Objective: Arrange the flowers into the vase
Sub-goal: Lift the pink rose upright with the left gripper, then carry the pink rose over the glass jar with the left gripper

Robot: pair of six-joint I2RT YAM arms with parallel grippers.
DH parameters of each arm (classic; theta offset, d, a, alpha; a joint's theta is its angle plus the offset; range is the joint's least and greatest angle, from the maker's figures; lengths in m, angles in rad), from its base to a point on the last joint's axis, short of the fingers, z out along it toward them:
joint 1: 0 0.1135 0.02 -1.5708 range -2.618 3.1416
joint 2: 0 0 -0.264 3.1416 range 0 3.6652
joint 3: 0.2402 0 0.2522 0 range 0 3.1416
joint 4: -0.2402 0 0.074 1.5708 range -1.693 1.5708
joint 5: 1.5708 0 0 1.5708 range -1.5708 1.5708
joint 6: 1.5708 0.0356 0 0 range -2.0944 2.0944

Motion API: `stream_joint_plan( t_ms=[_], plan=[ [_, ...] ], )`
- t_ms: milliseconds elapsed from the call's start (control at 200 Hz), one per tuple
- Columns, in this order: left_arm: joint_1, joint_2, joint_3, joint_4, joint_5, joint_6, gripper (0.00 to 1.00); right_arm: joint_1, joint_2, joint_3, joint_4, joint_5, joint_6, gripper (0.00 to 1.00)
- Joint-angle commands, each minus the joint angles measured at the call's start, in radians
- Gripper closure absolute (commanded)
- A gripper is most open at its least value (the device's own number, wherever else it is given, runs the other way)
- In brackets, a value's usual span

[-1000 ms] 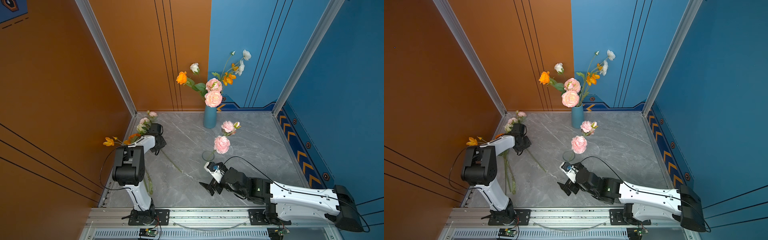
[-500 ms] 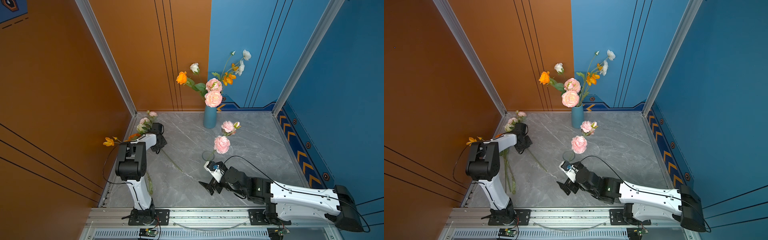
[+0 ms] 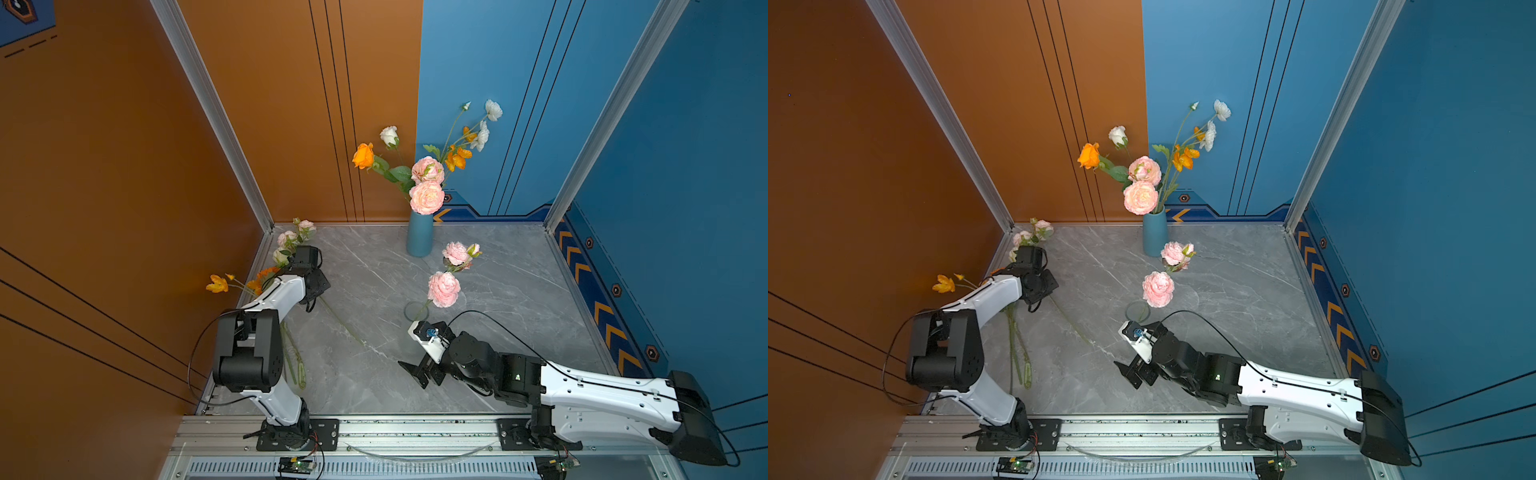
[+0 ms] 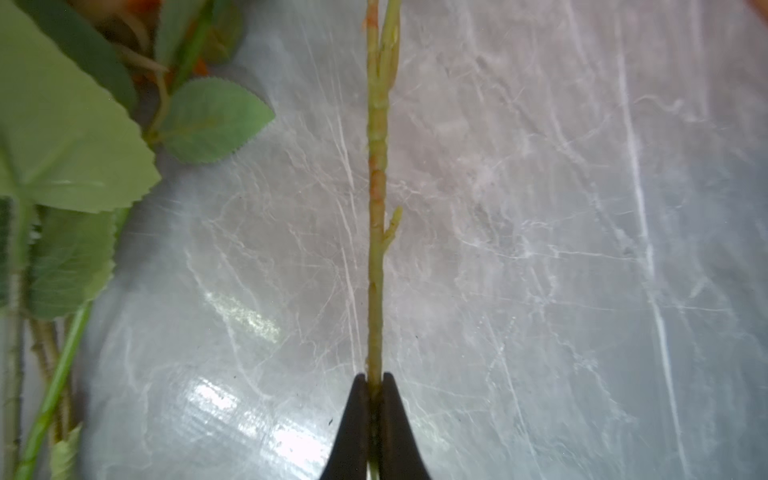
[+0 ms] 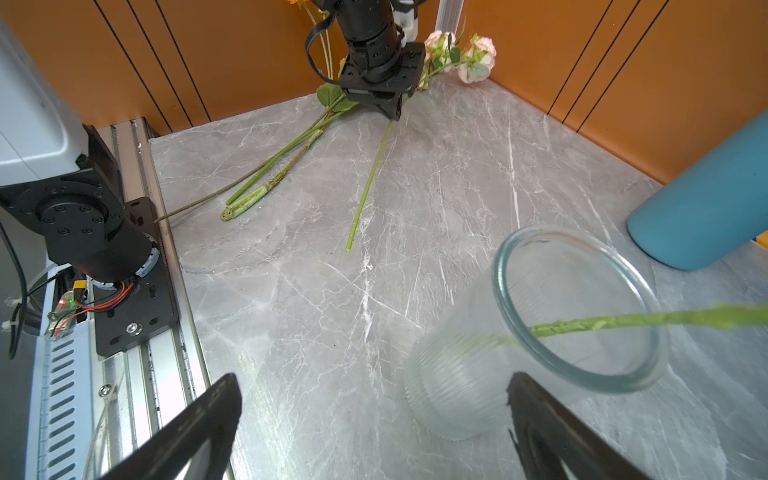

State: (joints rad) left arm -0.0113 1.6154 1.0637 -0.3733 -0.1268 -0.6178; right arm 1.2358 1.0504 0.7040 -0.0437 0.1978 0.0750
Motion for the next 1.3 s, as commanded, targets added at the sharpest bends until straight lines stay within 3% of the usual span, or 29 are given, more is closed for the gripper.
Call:
stream_joint_plan(
  t_ms=[0, 190, 365, 641, 846, 1046, 1296],
  plan=[
    [0.008, -0.082, -0.026, -0.026, -0.012, 0.022, 1.00, -0.004, -0.001, 0.031, -0.005, -0.020, -0.014, 0.00],
    [-0.003, -0.239, -0.060, -0.026, 0.002, 0.014, 1.00, -0.005, -0.008, 0.043, -0.015, -0.022, -0.014, 0.00],
    [-0.092, -0.454, -0.089, 0.034, -0.125, 0.042, 1.00, -0.008, -0.021, 0.047, -0.026, -0.025, 0.013, 0.00],
    [-0.278, -0.750, -0.244, 0.459, -0.200, 0.118, 1.00, -0.033, -0.031, 0.105, -0.125, -0.003, 0.040, 0.00],
    [-0.436, -0.820, -0.307, 0.760, -0.188, 0.232, 1.00, -0.044, -0.110, 0.092, -0.198, 0.024, 0.061, 0.00],
    [-0.573, -0.803, -0.351, 0.997, -0.160, 0.335, 1.00, -0.058, -0.215, 0.054, -0.246, 0.064, 0.082, 0.00],
    [-0.697, -0.746, -0.336, 1.113, -0.220, 0.363, 1.00, -0.075, -0.243, 0.052, -0.267, 0.067, 0.083, 0.00]
  ],
)
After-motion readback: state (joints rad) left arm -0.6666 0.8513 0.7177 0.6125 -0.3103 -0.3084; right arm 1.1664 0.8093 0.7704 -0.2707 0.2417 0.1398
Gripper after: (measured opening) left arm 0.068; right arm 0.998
